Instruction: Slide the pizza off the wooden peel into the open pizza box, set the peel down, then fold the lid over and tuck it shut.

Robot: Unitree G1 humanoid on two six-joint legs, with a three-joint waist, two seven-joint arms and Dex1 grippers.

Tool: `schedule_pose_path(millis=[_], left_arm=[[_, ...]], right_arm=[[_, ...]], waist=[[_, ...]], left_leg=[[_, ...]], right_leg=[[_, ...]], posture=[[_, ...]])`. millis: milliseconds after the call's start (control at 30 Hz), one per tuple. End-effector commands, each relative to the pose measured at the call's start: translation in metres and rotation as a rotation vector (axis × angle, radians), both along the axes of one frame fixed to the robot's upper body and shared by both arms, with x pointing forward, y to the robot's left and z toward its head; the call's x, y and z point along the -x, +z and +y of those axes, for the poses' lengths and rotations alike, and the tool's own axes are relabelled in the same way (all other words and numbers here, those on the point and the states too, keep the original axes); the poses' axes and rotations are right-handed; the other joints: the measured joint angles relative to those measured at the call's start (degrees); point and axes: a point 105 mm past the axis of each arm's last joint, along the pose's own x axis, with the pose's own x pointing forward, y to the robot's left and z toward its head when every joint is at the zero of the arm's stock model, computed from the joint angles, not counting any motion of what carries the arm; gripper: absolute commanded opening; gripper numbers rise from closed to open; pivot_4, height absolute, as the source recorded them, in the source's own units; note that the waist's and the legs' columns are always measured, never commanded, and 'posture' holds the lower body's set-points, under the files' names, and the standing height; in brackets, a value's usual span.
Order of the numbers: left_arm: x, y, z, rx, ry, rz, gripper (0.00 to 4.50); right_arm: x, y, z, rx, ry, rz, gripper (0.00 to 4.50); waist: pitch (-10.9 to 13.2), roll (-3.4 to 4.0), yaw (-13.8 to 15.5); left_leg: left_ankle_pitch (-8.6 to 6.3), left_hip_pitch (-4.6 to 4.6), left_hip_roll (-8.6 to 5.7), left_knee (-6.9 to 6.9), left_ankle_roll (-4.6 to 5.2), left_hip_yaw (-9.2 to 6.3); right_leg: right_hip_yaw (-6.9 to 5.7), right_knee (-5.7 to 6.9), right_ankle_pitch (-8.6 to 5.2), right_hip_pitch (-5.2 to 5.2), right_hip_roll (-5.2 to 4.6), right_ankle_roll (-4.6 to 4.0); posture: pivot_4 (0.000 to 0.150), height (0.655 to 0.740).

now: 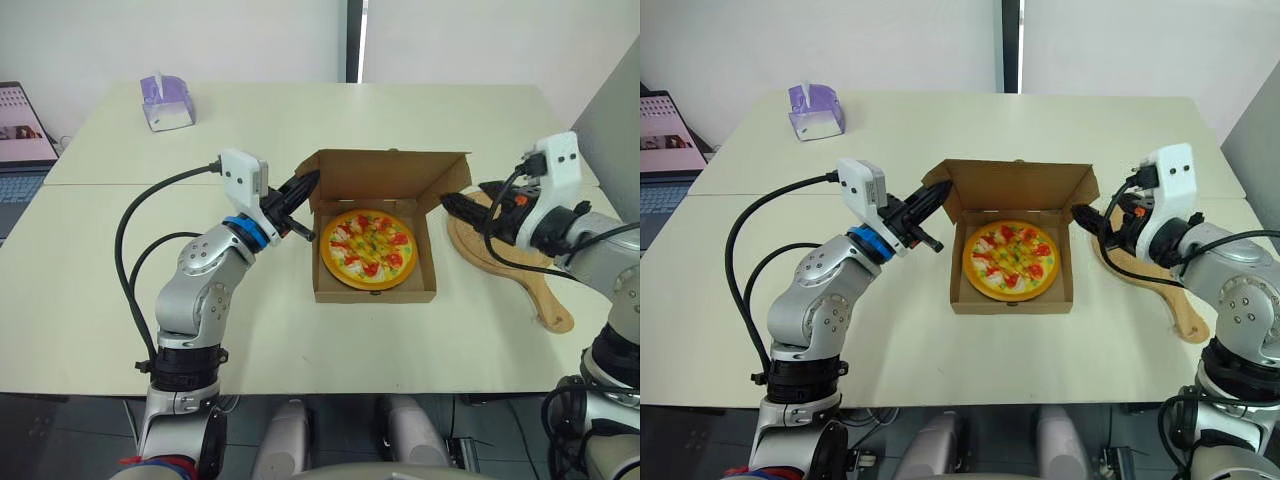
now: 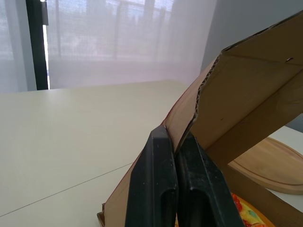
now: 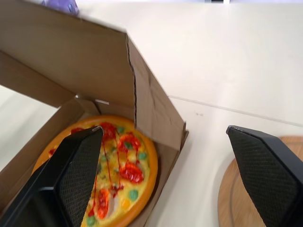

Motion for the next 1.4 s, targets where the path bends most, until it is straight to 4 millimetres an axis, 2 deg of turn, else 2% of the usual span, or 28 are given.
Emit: schedule_pose_path(millis=[33,200,267,367,467,567,700,833,967,1067,1200,1333,1400], left_arm=[[0.008,0.011,-0.007,0.015,-0.040,-0.056,0.00],[0.008,0.010,-0.005,0.013,-0.038,-0.056,0.00],[0.008,0.010,-0.004,0.012,-0.037,-0.054,0.00],[0.008,0.009,-0.004,0.011,-0.039,-0.052,0.00],[0.009,0.006,-0.006,0.006,-0.055,-0.043,0.00],[0.011,0.005,-0.008,0.005,-0.087,-0.027,0.00],[0.012,0.003,-0.009,-0.008,-0.105,-0.011,0.00],[0.017,0.001,-0.008,-0.026,-0.137,0.003,0.00],[0.031,0.007,-0.004,-0.003,-0.272,0.007,0.00],[0.037,0.009,0.004,-0.082,-0.330,-0.014,0.63],[0.049,0.017,0.025,-0.182,-0.445,0.014,1.94],[0.055,0.034,0.063,-0.208,-0.494,0.136,3.30],[0.054,0.046,0.077,-0.201,-0.464,0.142,3.90]], right_arm=[[0.004,0.017,-0.012,-0.022,0.065,-0.044,4.48],[0.007,0.061,-0.035,-0.139,0.144,-0.143,4.48],[0.002,0.077,-0.036,-0.179,0.152,-0.186,4.48],[-0.013,0.087,-0.030,-0.177,0.145,-0.216,4.48],[-0.034,0.085,-0.011,-0.110,0.172,-0.209,3.86],[-0.045,0.075,0.016,-0.030,0.265,-0.175,2.83],[-0.045,0.056,0.045,0.116,0.434,-0.129,1.34],[-0.043,0.049,0.053,0.160,0.511,-0.096,0.04],[-0.038,0.041,0.057,0.197,0.566,-0.075,0.04],[-0.034,0.039,0.059,0.211,0.592,-0.067,0.00],[-0.031,0.036,0.060,0.229,0.613,-0.057,0.00],[-0.028,0.030,0.061,0.248,0.625,-0.055,0.00],[-0.027,0.029,0.061,0.250,0.626,-0.054,0.00]], waist=[[0.0,-0.02,0.1],[0.0,-0.03,0.1],[0.0,-0.03,0.0],[0.0,-0.03,0.0],[0.0,-0.02,-0.1],[0.0,-0.02,-0.1],[0.0,-0.02,0.1],[0.0,-0.02,-0.1],[0.0,-0.02,-0.2],[0.0,-0.02,-0.3],[0.1,-0.02,-0.4],[0.1,-0.03,-0.5],[0.1,0.00,-0.5]], left_leg=[[0.00,0.00,-0.02,0.00,0.00,0.00],[0.00,0.00,-0.03,0.00,0.01,0.05],[-0.01,0.03,0.01,0.00,0.01,0.04],[-0.01,0.05,0.01,-0.02,0.01,0.04],[-0.01,0.07,0.01,-0.01,0.01,0.07],[-0.01,0.06,0.02,-0.02,0.01,0.06],[-0.01,-0.01,0.00,-0.02,0.01,0.01],[-0.01,-0.01,0.00,-0.02,0.01,0.01],[-0.01,0.01,0.04,-0.04,0.01,0.00],[-0.01,0.00,0.04,-0.06,0.01,0.02],[-0.01,0.00,0.06,-0.12,0.01,0.03],[-0.01,0.03,0.06,-0.22,0.02,0.05],[-0.01,0.04,0.06,-0.29,0.02,0.07]], right_leg=[[0.00,-0.03,0.00,0.02,-0.01,0.00],[0.03,-0.10,0.02,0.05,-0.03,0.04],[0.01,-0.10,0.02,0.06,0.00,0.03],[0.02,-0.12,0.02,0.09,0.00,0.03],[0.04,-0.12,0.02,0.10,-0.01,0.04],[0.03,-0.13,0.02,0.08,-0.01,0.03],[0.00,-0.20,0.02,0.07,-0.02,0.04],[0.01,-0.26,0.02,0.07,-0.04,0.04],[-0.01,-0.24,0.02,0.06,-0.01,0.04],[0.01,-0.23,0.02,0.02,-0.01,0.03],[0.01,-0.22,0.02,-0.03,0.02,0.03],[0.02,-0.22,0.01,-0.06,0.02,0.03],[0.04,-0.20,0.01,-0.12,0.01,0.03]], posture=[[0.150,0.7400],[0.150,0.7400],[0.150,0.7400],[0.150,0.7400],[0.150,0.7400],[0.150,0.7400],[0.150,0.7400],[0.150,0.7400],[0.150,0.7400],[0.150,0.7400],[0.150,0.7400],[0.150,0.7400],[0.150,0.7400]])
